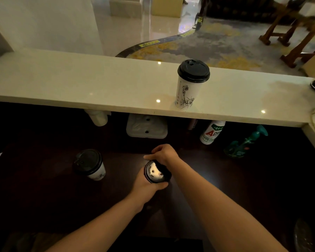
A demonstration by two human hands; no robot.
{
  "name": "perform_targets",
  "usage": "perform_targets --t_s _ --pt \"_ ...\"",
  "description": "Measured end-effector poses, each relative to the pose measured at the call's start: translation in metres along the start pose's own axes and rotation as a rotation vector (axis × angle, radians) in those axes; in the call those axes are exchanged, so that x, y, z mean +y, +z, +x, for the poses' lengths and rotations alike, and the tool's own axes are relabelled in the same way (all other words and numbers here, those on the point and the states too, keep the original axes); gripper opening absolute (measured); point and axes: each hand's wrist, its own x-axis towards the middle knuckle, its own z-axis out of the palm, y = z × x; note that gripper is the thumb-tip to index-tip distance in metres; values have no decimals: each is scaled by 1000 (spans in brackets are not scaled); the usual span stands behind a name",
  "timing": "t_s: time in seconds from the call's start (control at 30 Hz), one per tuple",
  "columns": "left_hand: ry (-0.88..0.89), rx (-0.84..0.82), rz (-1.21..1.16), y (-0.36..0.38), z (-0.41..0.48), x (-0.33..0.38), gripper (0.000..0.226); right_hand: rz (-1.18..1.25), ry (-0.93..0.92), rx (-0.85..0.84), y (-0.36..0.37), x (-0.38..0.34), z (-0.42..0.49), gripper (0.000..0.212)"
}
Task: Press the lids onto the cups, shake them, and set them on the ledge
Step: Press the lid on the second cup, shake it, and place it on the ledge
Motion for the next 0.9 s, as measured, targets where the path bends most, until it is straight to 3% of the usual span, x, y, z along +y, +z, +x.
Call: perform_targets --t_s 0.27,0.4,0.47,0.53,0.6,0.73,0.9 --pt "-8 -26 126 5 -4 7 97 -105 -82 -18 -6 3 -12 60" --pt "134 -31 355 -21 -1 27 124 198 -182 13 -35 12 -33 28" --pt "243 -19 525 -32 -1 43 121 406 -148 70 -53 28 -40 11" --pt "373 -76 694 -37 -2 58 109 492 -128 136 -61 52 -44 7" --pt "492 -157 860 -36 -2 67 102 428 -111 163 -59 80 -43 17" --pt "580 -286 1085 -22 6 58 100 260 -181 23 -28 117 -49 55" --pt "536 -289 1022 -9 11 35 90 251 -273 -47 10 122 -48 89"
